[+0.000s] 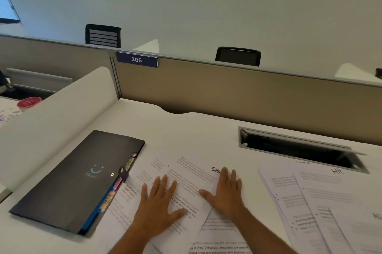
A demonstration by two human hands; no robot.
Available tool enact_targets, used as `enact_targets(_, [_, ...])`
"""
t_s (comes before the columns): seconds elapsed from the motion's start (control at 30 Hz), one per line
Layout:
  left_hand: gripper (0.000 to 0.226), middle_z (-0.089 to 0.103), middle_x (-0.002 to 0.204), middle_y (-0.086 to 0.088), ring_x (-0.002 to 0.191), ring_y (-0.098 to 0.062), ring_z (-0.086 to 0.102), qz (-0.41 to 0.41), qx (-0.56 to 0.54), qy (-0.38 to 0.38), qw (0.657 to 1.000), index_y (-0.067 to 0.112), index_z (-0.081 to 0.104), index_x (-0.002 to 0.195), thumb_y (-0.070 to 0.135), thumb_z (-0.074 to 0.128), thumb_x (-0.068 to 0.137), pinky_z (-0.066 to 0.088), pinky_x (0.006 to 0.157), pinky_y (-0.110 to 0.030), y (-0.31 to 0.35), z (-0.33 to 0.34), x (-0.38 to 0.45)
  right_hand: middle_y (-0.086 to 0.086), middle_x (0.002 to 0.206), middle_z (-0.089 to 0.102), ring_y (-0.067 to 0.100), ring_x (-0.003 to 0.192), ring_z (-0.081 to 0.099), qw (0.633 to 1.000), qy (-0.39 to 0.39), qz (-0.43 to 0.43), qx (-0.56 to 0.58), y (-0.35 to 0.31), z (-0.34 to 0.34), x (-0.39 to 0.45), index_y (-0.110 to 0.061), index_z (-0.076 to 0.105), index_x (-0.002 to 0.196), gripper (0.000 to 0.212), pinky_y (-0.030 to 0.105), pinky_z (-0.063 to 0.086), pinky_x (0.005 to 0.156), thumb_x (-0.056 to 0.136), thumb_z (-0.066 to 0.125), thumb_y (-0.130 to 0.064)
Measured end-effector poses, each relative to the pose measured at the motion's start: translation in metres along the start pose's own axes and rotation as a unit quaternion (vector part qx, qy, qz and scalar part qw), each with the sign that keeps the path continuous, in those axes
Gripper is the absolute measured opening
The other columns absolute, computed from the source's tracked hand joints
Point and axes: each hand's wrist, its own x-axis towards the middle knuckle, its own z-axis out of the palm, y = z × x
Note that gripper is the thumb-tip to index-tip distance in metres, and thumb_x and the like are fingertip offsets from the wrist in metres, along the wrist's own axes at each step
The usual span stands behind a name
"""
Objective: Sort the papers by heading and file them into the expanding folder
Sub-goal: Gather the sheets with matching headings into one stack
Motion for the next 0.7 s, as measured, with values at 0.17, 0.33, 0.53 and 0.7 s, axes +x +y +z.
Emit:
enact_targets(0.17, [0.106,-0.03,0.161,0.001,0.148,-0.023,-0.03,-0.026,-0.004,0.002,1.0,0.033,-0.022,0.152,0.097,-0.002,0.07,-0.021,0.118,-0.052,0.007,0.001,0.0,0.008,0.166,0.003,0.03,0.153,-0.008,0.996,-0.002,-0.007,0.092,-0.016,-0.003,-0.005,-0.009,-0.002,0.158,0.109,0.045,-0.003,0.125,0.085,0.063,-0.059])
enact_targets(0.33, [0.11,-0.028,0.162,-0.001,0.15,-0.025,-0.026,-0.054,-0.019,0.003,0.998,0.032,-0.02,0.154,0.097,-0.007,0.066,-0.019,0.118,-0.054,0.013,0.003,0.002,-0.012,0.104,0.069,0.005,0.094,0.069,0.919,0.053,0.036,0.388,-0.035,-0.005,-0.028,-0.026,0.055,0.126,0.061,0.019,0.059,0.076,0.074,0.084,-0.015])
enact_targets(0.53, [0.114,-0.022,0.165,-0.002,0.152,-0.024,-0.021,-0.096,-0.081,0.031,0.992,0.024,-0.024,0.153,0.096,0.001,0.068,-0.013,0.119,-0.054,0.025,-0.001,0.004,-0.014,0.081,0.072,0.001,0.076,0.07,0.907,0.093,0.031,0.41,-0.037,-0.01,-0.041,-0.018,0.074,0.099,0.019,0.02,0.06,0.071,0.082,0.076,-0.009])
enact_targets(0.7, [0.111,0.016,0.167,-0.005,0.153,-0.026,0.016,-0.137,-0.305,0.151,0.93,0.02,0.003,0.16,0.072,0.059,0.08,0.016,0.123,-0.052,0.037,-0.034,0.004,0.002,0.09,0.079,0.019,0.085,0.075,0.853,0.054,0.001,0.519,-0.007,-0.042,-0.042,-0.013,0.075,0.097,0.018,0.04,0.062,0.08,0.084,0.075,-0.001])
